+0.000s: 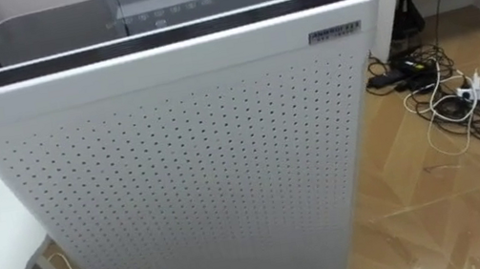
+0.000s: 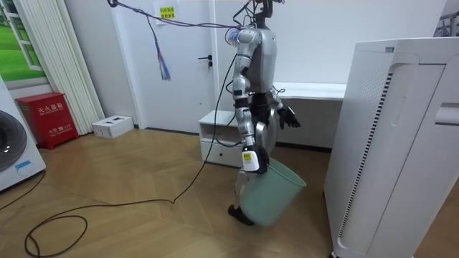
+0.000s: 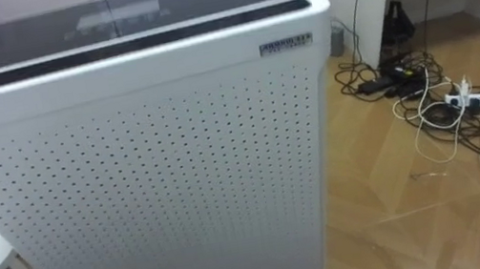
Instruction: Pick garbage
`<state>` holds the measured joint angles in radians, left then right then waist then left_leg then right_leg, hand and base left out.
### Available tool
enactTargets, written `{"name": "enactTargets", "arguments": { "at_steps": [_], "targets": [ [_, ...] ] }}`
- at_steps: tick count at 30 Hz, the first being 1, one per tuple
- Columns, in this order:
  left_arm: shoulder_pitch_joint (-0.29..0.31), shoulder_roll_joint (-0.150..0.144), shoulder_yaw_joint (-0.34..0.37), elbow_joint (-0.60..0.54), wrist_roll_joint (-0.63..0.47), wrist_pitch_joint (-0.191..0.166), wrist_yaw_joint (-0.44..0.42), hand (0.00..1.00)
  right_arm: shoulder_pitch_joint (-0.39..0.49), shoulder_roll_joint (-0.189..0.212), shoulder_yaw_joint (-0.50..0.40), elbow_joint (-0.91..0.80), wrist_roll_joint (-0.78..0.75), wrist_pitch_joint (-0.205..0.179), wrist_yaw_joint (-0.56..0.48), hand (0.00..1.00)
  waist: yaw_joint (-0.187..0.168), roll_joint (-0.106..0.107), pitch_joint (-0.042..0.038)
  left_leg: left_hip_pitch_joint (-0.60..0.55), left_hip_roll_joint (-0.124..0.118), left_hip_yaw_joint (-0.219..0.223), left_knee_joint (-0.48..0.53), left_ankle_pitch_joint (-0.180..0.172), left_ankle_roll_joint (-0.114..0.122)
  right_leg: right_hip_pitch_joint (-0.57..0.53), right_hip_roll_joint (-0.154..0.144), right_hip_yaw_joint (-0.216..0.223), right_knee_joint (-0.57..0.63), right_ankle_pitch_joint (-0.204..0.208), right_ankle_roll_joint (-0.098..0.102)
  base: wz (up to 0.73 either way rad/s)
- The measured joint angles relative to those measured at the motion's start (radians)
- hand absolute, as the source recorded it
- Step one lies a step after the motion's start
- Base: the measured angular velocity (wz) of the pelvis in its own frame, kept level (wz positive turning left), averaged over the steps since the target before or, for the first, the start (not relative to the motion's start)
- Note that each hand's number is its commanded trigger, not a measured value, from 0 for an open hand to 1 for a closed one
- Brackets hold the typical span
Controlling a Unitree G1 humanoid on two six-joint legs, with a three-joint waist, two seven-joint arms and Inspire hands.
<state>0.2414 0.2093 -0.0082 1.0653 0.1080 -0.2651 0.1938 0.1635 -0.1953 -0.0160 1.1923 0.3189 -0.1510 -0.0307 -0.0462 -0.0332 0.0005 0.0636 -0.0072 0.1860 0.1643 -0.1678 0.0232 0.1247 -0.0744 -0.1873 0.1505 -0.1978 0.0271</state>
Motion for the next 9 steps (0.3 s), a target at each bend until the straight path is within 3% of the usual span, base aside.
{"name": "enactTargets", "arguments": {
  "at_steps": [9],
  "targets": [
    [0.021,-0.020,0.088,0.135,-0.032,0.158,-0.040,0.00,0.006,0.009,-0.107,0.057,0.035,0.061,0.011,1.00,0.001,0.004,-0.0004,0.021,0.007,0.005,0.006,-0.020,-0.003,0.019,0.007,0.021,0.001,0.000,0.000,-0.06]
  ]
}}
